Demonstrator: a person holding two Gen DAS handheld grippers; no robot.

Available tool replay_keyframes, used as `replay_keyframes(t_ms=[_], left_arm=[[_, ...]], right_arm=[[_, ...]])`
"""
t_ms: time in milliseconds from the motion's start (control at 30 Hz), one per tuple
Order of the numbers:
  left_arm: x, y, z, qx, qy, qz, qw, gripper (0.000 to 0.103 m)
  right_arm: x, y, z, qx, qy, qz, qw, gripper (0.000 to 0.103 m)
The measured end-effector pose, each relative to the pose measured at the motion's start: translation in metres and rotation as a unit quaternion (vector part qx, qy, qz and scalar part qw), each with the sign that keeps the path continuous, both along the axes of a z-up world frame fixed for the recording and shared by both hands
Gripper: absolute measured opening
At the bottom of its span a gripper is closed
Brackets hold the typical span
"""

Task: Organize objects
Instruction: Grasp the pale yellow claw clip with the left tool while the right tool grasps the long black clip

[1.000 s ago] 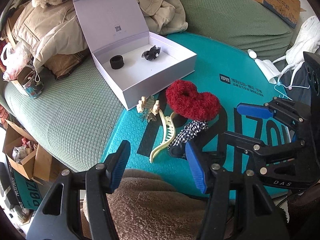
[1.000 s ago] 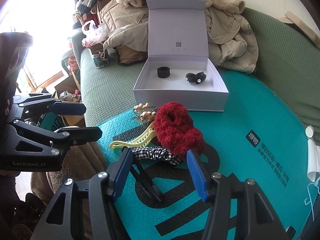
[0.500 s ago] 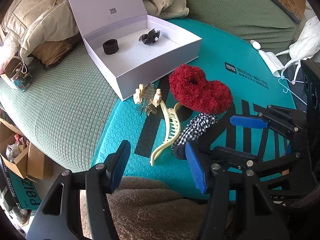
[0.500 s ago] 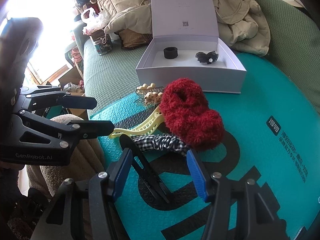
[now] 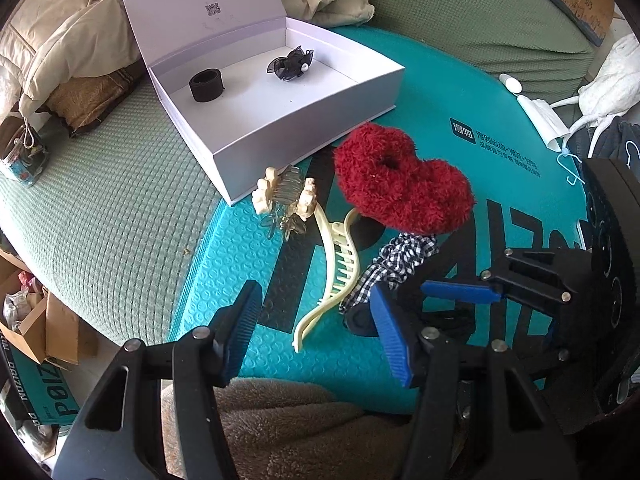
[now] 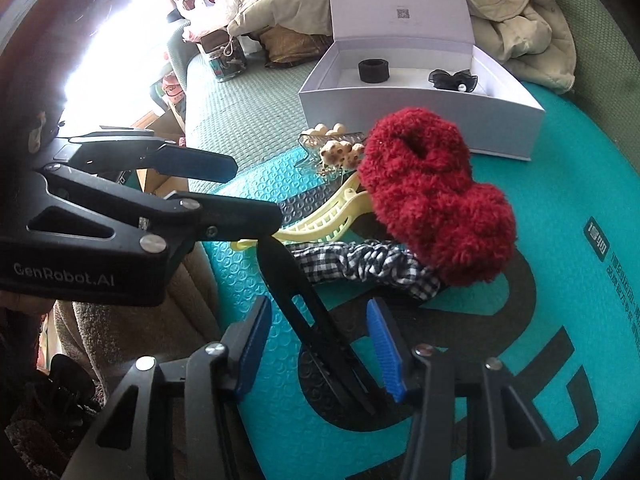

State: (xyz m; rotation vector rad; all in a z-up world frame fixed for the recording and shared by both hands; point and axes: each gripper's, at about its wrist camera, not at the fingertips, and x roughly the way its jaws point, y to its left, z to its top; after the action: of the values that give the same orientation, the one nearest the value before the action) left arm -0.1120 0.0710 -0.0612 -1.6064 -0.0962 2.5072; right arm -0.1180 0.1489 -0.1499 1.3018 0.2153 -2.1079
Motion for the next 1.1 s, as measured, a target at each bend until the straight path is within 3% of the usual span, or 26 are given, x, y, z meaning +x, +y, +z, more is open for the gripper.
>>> replay_keyframes(t_ms=[300,667,867,1000,1100], left_arm=[[-0.01,0.003,-0.01,0.01,-0.011,-0.001,0.9999,0.048],[-0.028,0.016,-0.026,0.001,-0.032,0.003,0.9995,0.036],[-0.034,0.023,-0.035,-0.016,-0.05,0.002,0.9986,0.036],[-0.039,0.025,-0.043,-0.029,-0.067,0.008,0.9973,0.025],[-0.038,0.029,-0.044,-0.041,-0.066,0.003,0.997,0.024]], right_arm=[[-0.002,0.003,-0.005,0.005,0.002,0.001,1.0,0.019],[-0.01,0.033,-0.006,-0.003,-0.007,-0.036,0.999,0.019],[-0.012,0.045,-0.008,-0.019,-0.016,-0.05,0.998,0.02],[-0.012,0.05,-0.009,-0.015,-0.018,-0.058,0.998,0.022],[-0.01,0.055,-0.01,-0.007,-0.022,-0.062,0.998,0.027]])
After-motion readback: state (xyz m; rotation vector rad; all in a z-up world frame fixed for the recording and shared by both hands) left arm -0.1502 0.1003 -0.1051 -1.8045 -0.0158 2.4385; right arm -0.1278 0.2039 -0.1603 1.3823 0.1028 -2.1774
